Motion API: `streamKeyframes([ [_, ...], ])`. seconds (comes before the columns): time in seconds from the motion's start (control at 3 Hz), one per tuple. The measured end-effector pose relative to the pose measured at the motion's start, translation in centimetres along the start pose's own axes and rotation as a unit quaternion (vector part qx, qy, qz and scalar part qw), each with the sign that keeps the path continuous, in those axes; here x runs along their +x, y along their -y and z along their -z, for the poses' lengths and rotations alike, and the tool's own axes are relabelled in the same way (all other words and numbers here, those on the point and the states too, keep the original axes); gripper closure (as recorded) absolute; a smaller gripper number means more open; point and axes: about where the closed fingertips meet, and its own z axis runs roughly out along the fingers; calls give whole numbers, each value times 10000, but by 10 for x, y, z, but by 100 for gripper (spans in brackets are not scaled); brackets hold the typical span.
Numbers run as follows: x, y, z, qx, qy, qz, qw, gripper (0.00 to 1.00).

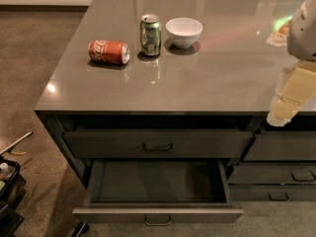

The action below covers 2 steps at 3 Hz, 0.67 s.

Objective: Close middle drawer

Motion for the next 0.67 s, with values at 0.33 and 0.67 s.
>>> streamKeyframes([
  [0.33, 0, 0, 0, 0, 0, 0, 10000, 0],
  [0.67, 11, -18, -16, -11, 134, -130, 9998, 0],
])
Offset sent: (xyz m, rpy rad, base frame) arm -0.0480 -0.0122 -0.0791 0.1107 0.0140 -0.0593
